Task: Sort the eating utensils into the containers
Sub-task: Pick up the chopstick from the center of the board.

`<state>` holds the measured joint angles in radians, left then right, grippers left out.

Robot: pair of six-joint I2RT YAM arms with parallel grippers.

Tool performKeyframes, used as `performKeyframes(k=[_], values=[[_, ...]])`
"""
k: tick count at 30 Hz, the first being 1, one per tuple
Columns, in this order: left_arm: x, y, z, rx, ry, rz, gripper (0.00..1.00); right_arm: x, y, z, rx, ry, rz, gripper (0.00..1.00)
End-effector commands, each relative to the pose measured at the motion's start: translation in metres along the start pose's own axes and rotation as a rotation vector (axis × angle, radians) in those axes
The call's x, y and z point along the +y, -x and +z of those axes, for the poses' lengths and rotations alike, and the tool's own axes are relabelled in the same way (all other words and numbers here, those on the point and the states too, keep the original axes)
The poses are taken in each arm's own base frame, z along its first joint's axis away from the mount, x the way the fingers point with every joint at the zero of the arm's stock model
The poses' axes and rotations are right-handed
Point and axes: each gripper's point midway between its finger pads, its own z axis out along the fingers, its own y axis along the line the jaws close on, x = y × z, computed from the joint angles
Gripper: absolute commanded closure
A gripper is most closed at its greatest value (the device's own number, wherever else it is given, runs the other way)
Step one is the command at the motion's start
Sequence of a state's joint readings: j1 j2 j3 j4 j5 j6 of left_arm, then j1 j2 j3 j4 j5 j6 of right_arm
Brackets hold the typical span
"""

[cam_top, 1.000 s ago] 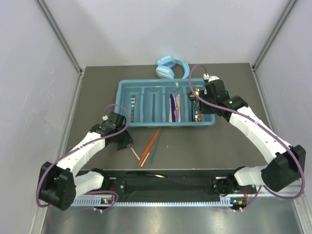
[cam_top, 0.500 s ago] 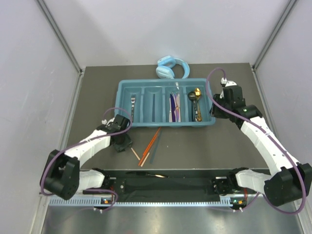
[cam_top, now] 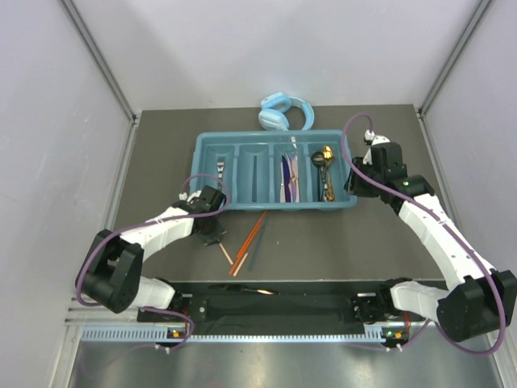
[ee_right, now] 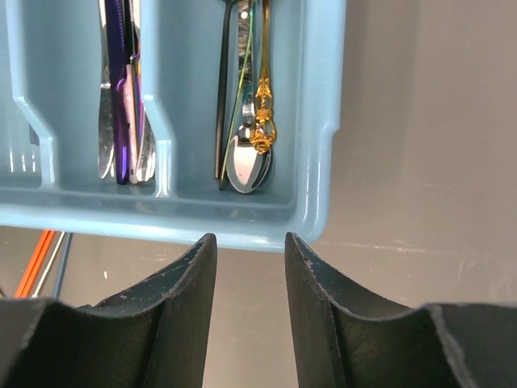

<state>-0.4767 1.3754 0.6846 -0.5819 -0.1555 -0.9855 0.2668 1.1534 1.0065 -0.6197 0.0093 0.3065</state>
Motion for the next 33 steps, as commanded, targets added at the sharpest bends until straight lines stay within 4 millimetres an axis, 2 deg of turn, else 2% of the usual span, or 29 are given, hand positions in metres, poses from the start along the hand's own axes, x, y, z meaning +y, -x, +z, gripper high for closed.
performKeyframes(k=[1, 6, 9, 14, 18, 19, 21, 22, 23, 24, 25, 26, 27, 29, 30, 31, 32, 33], values=[[0.021, -0.019, 0.016, 0.047, 0.071, 0.025, 1.0, 0.006, 0.012, -0.003, -0.046, 0.041, -0.009, 0.6], [0.024, -0.018, 0.008, 0.039, 0.069, 0.044, 1.0, 0.008, 0.01, 0.001, -0.037, 0.051, -0.011, 0.61], [0.031, -0.01, -0.007, -0.007, 0.086, 0.018, 1.0, 0.009, 0.01, 0.003, -0.026, 0.054, -0.01, 0.61], [0.045, 0.014, -0.051, -0.139, 0.101, -0.057, 1.0, 0.01, 0.011, 0.005, -0.025, 0.06, -0.011, 0.61], [0.041, 0.041, -0.09, -0.266, 0.051, -0.119, 1.0, 0.011, 0.009, 0.01, -0.007, 0.066, -0.008, 0.6], [0.035, 0.053, -0.104, -0.31, 0.03, -0.111, 1.0, 0.012, 0.009, 0.01, -0.006, 0.069, -0.01, 0.61], [0.02, 0.069, -0.116, -0.349, -0.009, -0.076, 1.0, 0.012, 0.008, 0.012, 0.001, 0.069, -0.008, 0.61], [0.005, 0.08, -0.128, -0.369, -0.046, -0.018, 1.0, 0.011, 0.007, 0.013, 0.002, 0.067, -0.006, 0.61], [-0.004, 0.087, -0.132, -0.376, -0.054, 0.01, 1.0, 0.011, 0.007, 0.013, 0.005, 0.068, -0.007, 0.61], [-0.013, 0.091, -0.123, -0.353, -0.023, 0.053, 1.0, 0.011, 0.006, 0.014, 0.007, 0.067, -0.005, 0.61], [-0.031, 0.102, -0.133, -0.361, -0.058, 0.113, 1.0, 0.011, 0.006, 0.015, 0.007, 0.068, -0.002, 0.61], [-0.043, 0.107, -0.132, -0.358, -0.075, 0.142, 1.0, 0.011, 0.005, 0.015, 0.009, 0.066, -0.005, 0.61], [-0.06, 0.113, -0.121, -0.345, -0.078, 0.179, 1.0, 0.011, 0.004, 0.015, 0.011, 0.067, -0.003, 0.6], [-0.092, 0.129, -0.124, -0.355, -0.133, 0.268, 1.0, 0.011, 0.003, 0.015, 0.012, 0.068, -0.001, 0.6], [-0.105, 0.132, -0.104, -0.325, -0.114, 0.305, 1.0, 0.011, 0.003, 0.015, 0.012, 0.069, -0.001, 0.61], [-0.125, 0.143, -0.111, -0.337, -0.148, 0.352, 1.0, 0.011, 0.002, 0.015, 0.013, 0.071, -0.001, 0.61], [-0.137, 0.145, -0.106, -0.313, -0.158, 0.368, 1.0, 0.011, 0.002, 0.015, 0.015, 0.073, -0.002, 0.61], [-0.147, 0.143, -0.082, -0.256, -0.129, 0.407, 1.0, 0.011, 0.0, 0.016, 0.019, 0.072, -0.002, 0.61]])
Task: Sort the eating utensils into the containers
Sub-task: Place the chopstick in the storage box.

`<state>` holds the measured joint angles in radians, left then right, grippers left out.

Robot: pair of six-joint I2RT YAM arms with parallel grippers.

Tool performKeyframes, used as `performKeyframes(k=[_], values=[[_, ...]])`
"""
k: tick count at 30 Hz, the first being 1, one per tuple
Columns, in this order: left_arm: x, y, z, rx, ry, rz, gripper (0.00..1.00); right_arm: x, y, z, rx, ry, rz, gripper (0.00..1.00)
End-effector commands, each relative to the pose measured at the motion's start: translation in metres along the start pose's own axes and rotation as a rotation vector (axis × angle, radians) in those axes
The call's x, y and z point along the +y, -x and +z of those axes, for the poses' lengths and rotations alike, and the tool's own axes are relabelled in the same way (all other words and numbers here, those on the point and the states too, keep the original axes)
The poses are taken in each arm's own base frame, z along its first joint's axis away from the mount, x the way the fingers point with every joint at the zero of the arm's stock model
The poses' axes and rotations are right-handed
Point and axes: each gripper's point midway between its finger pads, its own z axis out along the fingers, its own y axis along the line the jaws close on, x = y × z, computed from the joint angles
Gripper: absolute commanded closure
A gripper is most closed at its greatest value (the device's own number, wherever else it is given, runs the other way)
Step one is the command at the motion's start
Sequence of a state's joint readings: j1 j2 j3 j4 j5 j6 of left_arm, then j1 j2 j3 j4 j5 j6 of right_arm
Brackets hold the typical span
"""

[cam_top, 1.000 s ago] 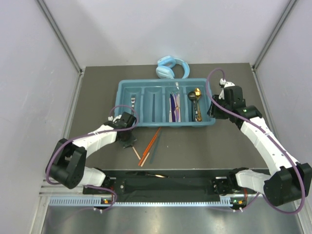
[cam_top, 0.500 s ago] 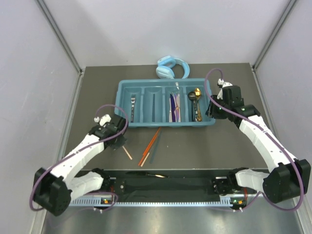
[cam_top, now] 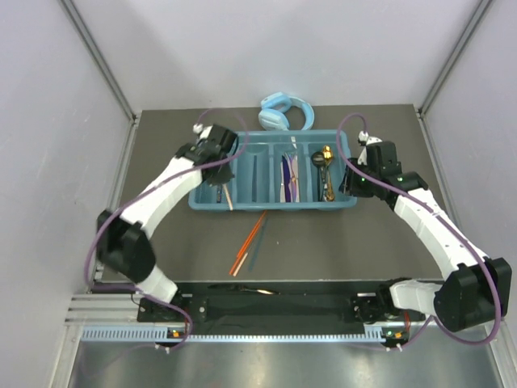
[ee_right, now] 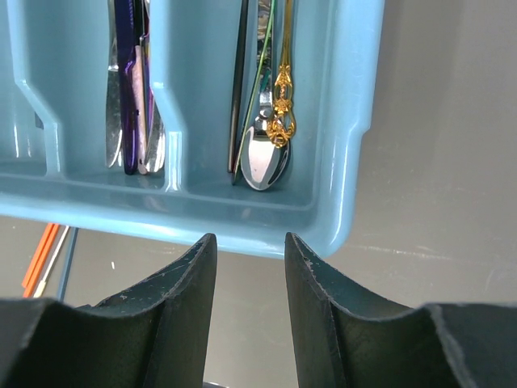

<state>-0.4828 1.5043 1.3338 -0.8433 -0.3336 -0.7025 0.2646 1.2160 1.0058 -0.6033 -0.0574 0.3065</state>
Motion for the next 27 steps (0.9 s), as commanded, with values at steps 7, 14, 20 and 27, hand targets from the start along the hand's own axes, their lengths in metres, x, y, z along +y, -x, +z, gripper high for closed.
performKeyframes(k=[7, 14, 20, 27], values=[[-0.12, 0.052, 0.064, 0.129, -0.203, 0.332, 1.0, 0.0, 0.003, 0.004, -0.033, 0.026, -0.001, 0.61], [-0.125, 0.038, 0.103, 0.179, -0.173, 0.336, 1.0, 0.0, 0.001, 0.005, -0.029, 0.025, -0.001, 0.6], [-0.116, -0.001, 0.123, 0.284, -0.177, 0.355, 1.0, 0.0, -0.001, 0.008, -0.024, 0.031, 0.0, 0.6], [-0.113, -0.016, 0.14, 0.338, -0.162, 0.371, 1.0, -0.002, -0.009, 0.011, -0.008, 0.03, 0.005, 0.6]])
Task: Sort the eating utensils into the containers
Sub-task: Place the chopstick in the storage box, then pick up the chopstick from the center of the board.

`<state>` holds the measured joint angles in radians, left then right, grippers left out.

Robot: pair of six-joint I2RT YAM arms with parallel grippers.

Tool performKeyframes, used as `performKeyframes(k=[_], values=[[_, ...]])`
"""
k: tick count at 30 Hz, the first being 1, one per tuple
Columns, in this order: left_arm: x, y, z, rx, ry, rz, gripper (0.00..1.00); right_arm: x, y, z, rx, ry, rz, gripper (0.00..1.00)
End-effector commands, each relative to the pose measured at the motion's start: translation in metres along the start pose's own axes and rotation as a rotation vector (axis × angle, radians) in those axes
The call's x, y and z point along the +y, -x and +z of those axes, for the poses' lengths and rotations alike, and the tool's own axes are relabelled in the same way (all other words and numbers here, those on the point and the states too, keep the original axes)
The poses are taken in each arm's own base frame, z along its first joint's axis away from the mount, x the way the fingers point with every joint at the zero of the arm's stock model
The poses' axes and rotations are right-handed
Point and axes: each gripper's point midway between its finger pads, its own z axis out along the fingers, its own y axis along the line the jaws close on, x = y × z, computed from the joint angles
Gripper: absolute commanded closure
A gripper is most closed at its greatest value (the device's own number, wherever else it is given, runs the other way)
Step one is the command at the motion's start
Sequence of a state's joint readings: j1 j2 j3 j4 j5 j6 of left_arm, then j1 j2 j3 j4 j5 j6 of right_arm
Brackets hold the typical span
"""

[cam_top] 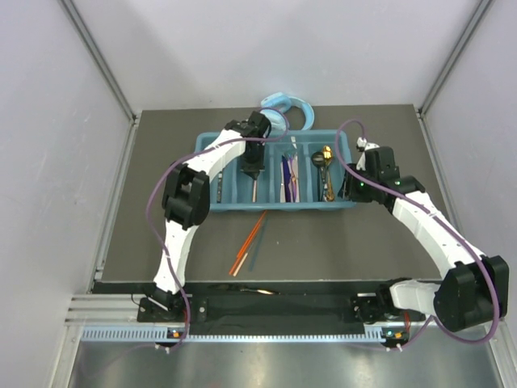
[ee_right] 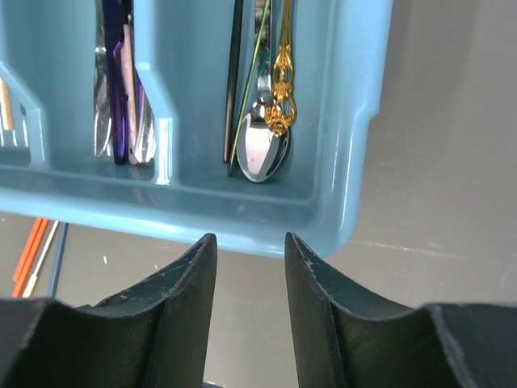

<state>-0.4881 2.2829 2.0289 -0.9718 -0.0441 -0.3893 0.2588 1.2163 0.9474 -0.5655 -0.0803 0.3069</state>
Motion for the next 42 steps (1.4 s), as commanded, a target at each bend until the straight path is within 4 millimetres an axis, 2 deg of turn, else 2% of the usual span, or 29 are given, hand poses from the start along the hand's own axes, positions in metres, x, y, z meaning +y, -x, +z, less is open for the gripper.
performKeyframes(k=[1, 4, 7, 8, 9, 10, 11, 13, 16, 17, 19, 20, 22, 23, 25, 26, 27, 28, 29, 31, 32, 34, 35, 38, 42], values=[[-0.003, 0.001, 0.005, 0.016, -0.016, 0.023, 1.0, 0.001, 0.006, 0.001, -0.035, 0.019, -0.002, 0.6], [-0.006, 0.002, 0.004, 0.021, -0.02, 0.02, 0.97, 0.002, 0.004, 0.001, -0.027, 0.029, -0.006, 0.6], [-0.01, 0.012, -0.013, -0.034, -0.048, 0.022, 0.77, 0.004, 0.002, 0.003, -0.018, 0.037, -0.007, 0.6], [-0.013, 0.024, -0.027, -0.092, -0.066, 0.021, 0.68, 0.003, 0.002, 0.004, -0.015, 0.035, -0.007, 0.61], [-0.012, 0.025, -0.031, -0.106, -0.066, 0.026, 0.6, 0.003, 0.001, 0.005, -0.012, 0.035, -0.007, 0.6], [-0.012, 0.029, -0.037, -0.13, -0.068, 0.028, 0.47, 0.002, 0.001, 0.005, -0.013, 0.033, -0.005, 0.6], [-0.013, 0.035, -0.05, -0.164, -0.082, 0.03, 0.44, 0.002, -0.001, 0.006, -0.006, 0.034, -0.006, 0.6], [-0.014, 0.037, -0.057, -0.187, -0.09, 0.044, 0.44, 0.002, -0.002, 0.006, -0.007, 0.032, -0.006, 0.61], [-0.012, 0.042, -0.077, -0.222, -0.086, 0.049, 0.44, 0.001, -0.003, 0.007, -0.004, 0.03, -0.006, 0.6], [-0.012, 0.046, -0.095, -0.257, -0.095, 0.046, 0.45, 0.001, -0.003, 0.007, -0.006, 0.03, -0.006, 0.61], [-0.013, 0.05, -0.116, -0.304, -0.114, 0.058, 0.45, -0.001, -0.005, 0.007, -0.003, 0.022, -0.004, 0.61], [-0.014, 0.053, -0.144, -0.356, -0.146, 0.066, 0.46, -0.001, -0.005, 0.005, -0.005, 0.02, -0.005, 0.61], [-0.014, 0.046, -0.167, -0.375, -0.169, 0.105, 0.46, -0.003, -0.007, 0.006, -0.011, 0.013, -0.001, 0.61], [-0.017, 0.04, -0.191, -0.398, -0.212, 0.125, 0.46, -0.003, -0.005, 0.005, -0.026, 0.016, -0.002, 0.61], [-0.014, 0.019, -0.2, -0.365, -0.223, 0.178, 0.45, -0.005, -0.008, 0.007, -0.022, 0.011, 0.005, 0.61], [-0.01, 0.004, -0.215, -0.366, -0.224, 0.198, 0.45, -0.006, -0.01, 0.009, -0.014, 0.009, 0.005, 0.61], [-0.002, -0.019, -0.199, -0.3, -0.203, 0.228, 0.45, -0.006, -0.011, 0.01, -0.01, 0.012, 0.003, 0.61], [0.003, -0.034, -0.194, -0.272, -0.192, 0.237, 0.45, -0.007, -0.013, 0.012, -0.005, 0.009, 0.006, 0.61], [0.014, -0.059, -0.179, -0.242, -0.173, 0.24, 0.45, -0.008, -0.015, 0.013, 0.004, 0.006, 0.005, 0.61], [0.026, -0.081, -0.172, -0.234, -0.147, 0.213, 0.45, -0.008, -0.015, 0.016, 0.004, 0.007, 0.01, 0.61], [0.035, -0.104, -0.151, -0.167, -0.123, 0.198, 0.45, -0.008, -0.015, 0.016, 0.004, 0.007, 0.01, 0.61], [0.04, -0.125, -0.133, -0.103, -0.106, 0.145, 0.46, -0.007, -0.015, 0.018, 0.009, 0.011, 0.014, 0.61], [0.045, -0.143, -0.12, -0.045, -0.099, 0.134, 0.47, -0.007, -0.015, 0.019, 0.011, 0.015, 0.016, 0.61], [0.043, -0.168, -0.101, 0.049, -0.11, 0.107, 0.48, -0.005, -0.015, 0.02, 0.018, 0.024, 0.016, 0.61], [0.041, -0.178, -0.09, 0.091, -0.112, 0.129, 0.47, -0.004, -0.018, 0.022, 0.03, 0.03, 0.016, 0.61]])
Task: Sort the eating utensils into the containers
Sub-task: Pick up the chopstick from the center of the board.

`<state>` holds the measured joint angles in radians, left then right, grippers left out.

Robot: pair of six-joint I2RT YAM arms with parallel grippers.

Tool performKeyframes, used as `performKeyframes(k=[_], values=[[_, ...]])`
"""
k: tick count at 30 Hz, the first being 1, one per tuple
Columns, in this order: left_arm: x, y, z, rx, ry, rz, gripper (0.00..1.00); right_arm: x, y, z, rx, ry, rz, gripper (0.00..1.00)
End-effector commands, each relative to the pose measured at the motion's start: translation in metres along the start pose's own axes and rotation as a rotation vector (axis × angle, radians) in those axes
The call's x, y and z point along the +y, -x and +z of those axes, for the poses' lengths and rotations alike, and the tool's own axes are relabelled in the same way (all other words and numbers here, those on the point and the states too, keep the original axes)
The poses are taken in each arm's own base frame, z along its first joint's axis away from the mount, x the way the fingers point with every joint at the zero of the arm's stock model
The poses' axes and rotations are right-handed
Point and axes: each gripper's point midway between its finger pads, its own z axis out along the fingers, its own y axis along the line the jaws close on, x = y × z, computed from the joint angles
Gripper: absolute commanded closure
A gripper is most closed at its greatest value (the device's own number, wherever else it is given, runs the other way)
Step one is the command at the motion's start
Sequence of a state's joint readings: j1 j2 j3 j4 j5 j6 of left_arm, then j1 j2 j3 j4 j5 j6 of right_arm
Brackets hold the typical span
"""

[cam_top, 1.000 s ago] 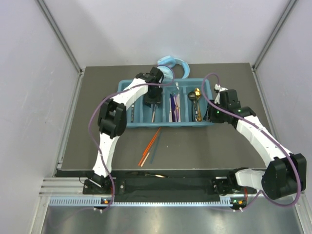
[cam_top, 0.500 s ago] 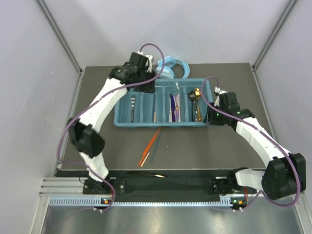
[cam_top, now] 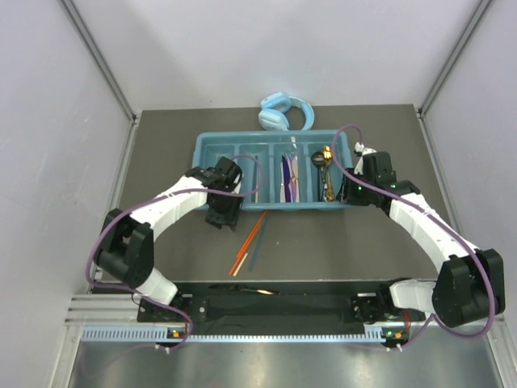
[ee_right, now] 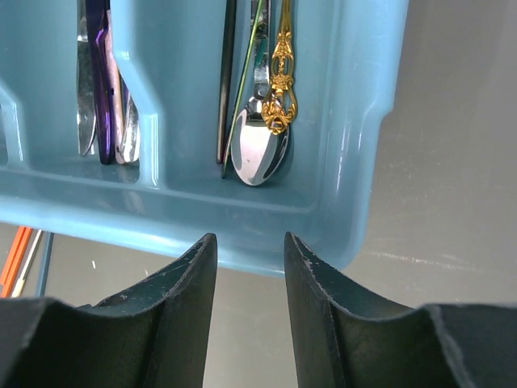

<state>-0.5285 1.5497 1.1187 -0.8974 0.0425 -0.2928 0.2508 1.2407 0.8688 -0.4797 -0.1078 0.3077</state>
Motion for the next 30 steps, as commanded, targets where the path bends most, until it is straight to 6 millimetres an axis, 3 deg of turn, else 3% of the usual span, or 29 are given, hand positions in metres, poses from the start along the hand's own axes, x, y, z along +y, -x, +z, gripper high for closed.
performKeyframes(k=[1, 12, 25, 30], values=[[-0.018, 0.006, -0.001, -0.029, -0.069, 0.003, 0.47, 0.0, -0.001, 0.003, 0.007, 0.011, 0.009, 0.61], [-0.05, -0.027, 0.032, 0.073, -0.139, 0.09, 0.46, -0.004, -0.005, 0.007, 0.016, -0.001, 0.013, 0.61], [-0.045, -0.03, 0.067, 0.128, -0.064, 0.121, 0.48, -0.007, -0.005, 0.006, 0.016, -0.011, 0.013, 0.61], [-0.05, -0.043, 0.069, 0.141, -0.049, 0.144, 0.6, -0.009, -0.007, 0.005, 0.016, -0.013, 0.013, 0.61]])
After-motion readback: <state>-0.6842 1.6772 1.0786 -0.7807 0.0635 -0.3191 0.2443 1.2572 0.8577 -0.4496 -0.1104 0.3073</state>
